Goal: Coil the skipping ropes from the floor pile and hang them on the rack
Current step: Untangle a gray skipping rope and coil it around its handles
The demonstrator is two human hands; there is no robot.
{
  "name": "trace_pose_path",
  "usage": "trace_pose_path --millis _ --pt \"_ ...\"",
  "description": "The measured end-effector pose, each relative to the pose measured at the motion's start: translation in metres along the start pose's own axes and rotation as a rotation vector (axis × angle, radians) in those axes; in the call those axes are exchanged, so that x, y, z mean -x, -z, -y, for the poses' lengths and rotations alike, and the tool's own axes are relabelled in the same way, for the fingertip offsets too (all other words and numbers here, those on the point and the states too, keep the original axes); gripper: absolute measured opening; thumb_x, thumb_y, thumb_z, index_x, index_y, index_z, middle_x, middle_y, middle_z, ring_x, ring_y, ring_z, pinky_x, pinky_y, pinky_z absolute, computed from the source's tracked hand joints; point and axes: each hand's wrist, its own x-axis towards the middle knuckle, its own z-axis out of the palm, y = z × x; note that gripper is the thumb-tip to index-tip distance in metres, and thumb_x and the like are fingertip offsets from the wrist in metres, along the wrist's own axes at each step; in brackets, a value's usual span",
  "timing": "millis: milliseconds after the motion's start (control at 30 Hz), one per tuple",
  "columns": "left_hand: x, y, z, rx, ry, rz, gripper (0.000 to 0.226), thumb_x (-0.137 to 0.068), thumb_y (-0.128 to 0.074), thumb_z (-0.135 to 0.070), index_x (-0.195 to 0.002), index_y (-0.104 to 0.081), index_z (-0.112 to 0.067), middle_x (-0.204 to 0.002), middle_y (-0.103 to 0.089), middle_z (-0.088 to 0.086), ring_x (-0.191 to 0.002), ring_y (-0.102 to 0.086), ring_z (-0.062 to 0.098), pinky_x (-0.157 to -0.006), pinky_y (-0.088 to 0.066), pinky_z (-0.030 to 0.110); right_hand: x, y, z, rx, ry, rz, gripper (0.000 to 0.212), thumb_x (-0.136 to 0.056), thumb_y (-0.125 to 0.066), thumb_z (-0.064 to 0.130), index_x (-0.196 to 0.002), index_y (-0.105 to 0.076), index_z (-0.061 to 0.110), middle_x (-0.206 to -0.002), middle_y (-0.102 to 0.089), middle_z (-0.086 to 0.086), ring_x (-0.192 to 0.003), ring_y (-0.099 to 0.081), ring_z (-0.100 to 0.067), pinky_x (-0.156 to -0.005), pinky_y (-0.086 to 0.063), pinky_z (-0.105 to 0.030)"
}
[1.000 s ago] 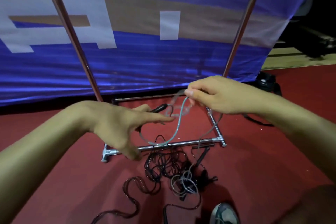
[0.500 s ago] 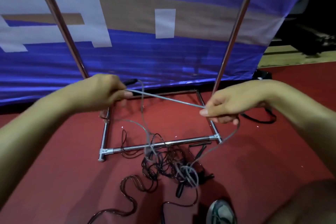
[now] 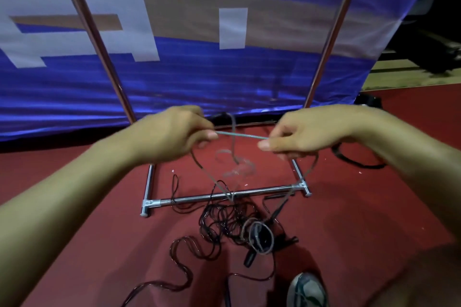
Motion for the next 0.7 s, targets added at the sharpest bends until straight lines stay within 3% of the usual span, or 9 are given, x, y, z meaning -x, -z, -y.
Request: trace_pose_path --millis 100,167,267,333,400,433,500,567,700 --pt "0.014 0.017 0.037 -0.107 0.165 -0.001 0.042 -0.090 -0.033 -0.067 -0.067 -0.055 -0.039 -0.083 -0.052 -0.007 -0.075 -0.053 0.020 -0.083 -0.052 0.046 0.009 0.009 -0.022 0.024 -0.140 0.089 0.049 -0.101 -0.047 0.057 -0.073 -0.061 0.019 -0.061 -0.056 0.005 -0.059 -0.048 -0.015 -0.060 -0.043 -0.023" --pt "0.021 0.021 0.057 -0.128 0.227 -0.015 0.035 -0.091 -0.046 -0.054 -0.070 -0.065 -0.033 -0.082 -0.056 -0.004 -0.075 -0.059 0.024 -0.083 -0.052 0.046 0.017 0.010 -0.030 -0.081 -0.075 0.049 0.048 -0.102 -0.046 0.055 -0.074 -0.057 0.018 -0.063 -0.049 0.000 -0.059 -0.040 -0.016 -0.057 -0.038 -0.021" --pt "0.020 0.015 0.057 -0.097 0.229 -0.055 0.022 -0.092 -0.066 -0.044 -0.106 -0.071 -0.028 -0.092 -0.056 -0.006 -0.089 -0.064 0.027 -0.084 -0.048 0.038 0.020 0.005 -0.023 -0.277 0.136 -0.012 0.043 -0.105 -0.042 0.047 -0.077 -0.055 0.017 -0.066 -0.040 -0.006 -0.062 -0.032 -0.022 -0.061 -0.036 -0.030" --pt "0.015 0.010 0.038 -0.040 0.140 -0.059 0.065 -0.083 -0.067 -0.063 -0.140 -0.055 -0.032 -0.106 -0.055 -0.006 -0.100 -0.060 0.019 -0.092 -0.046 0.032 0.018 0.001 -0.010 -0.372 0.181 -0.007 0.041 -0.107 -0.039 0.040 -0.083 -0.057 0.013 -0.064 -0.038 -0.002 -0.059 -0.031 -0.018 -0.059 -0.037 -0.030" --pt "0.010 0.007 0.008 0.062 0.029 -0.034 0.081 -0.078 -0.057 -0.077 -0.150 -0.042 -0.043 -0.121 -0.057 -0.011 -0.111 -0.057 0.007 -0.099 -0.043 0.024 0.014 -0.004 0.004 -0.368 0.201 0.001 0.042 -0.108 -0.038 0.040 -0.087 -0.059 0.011 -0.062 -0.039 0.004 -0.055 -0.032 -0.013 -0.054 -0.036 -0.023" --pt "0.007 0.003 -0.008 0.124 -0.028 -0.010 0.071 -0.082 -0.056 -0.076 -0.145 -0.048 -0.044 -0.123 -0.058 -0.014 -0.111 -0.056 -0.001 -0.099 -0.042 0.020 0.012 -0.006 0.010 -0.330 0.217 -0.023 0.043 -0.107 -0.038 0.042 -0.088 -0.061 0.013 -0.061 -0.040 0.006 -0.054 -0.033 -0.012 -0.052 -0.036 -0.022" --pt "-0.001 -0.005 -0.031 0.186 -0.088 0.042 0.032 -0.096 -0.054 -0.062 -0.111 -0.067 -0.038 -0.109 -0.061 -0.014 -0.097 -0.058 -0.004 -0.088 -0.043 0.017 0.009 -0.009 0.020 -0.254 0.250 -0.105 0.043 -0.108 -0.038 0.044 -0.085 -0.064 0.019 -0.059 -0.044 0.009 -0.053 -0.037 -0.012 -0.053 -0.037 -0.024" --pt "-0.005 -0.007 -0.035 0.171 -0.102 0.033 0.037 -0.102 -0.043 -0.056 -0.083 -0.065 -0.032 -0.095 -0.058 -0.008 -0.084 -0.059 0.005 -0.085 -0.048 0.028 0.009 -0.004 0.019 -0.191 0.219 -0.152 0.044 -0.106 -0.042 0.048 -0.079 -0.064 0.023 -0.057 -0.046 0.010 -0.052 -0.040 -0.013 -0.054 -0.038 -0.024" --pt "0.003 0.009 0.006 -0.020 0.035 0.026 0.043 -0.087 -0.028 -0.071 -0.067 -0.053 -0.041 -0.085 -0.052 -0.008 -0.077 -0.055 0.003 -0.083 -0.051 0.044 0.020 0.010 -0.006 -0.098 -0.047 0.028 0.050 -0.099 -0.049 0.059 -0.072 -0.061 0.018 -0.058 -0.047 0.004 -0.052 -0.039 -0.014 -0.051 -0.037 -0.023"
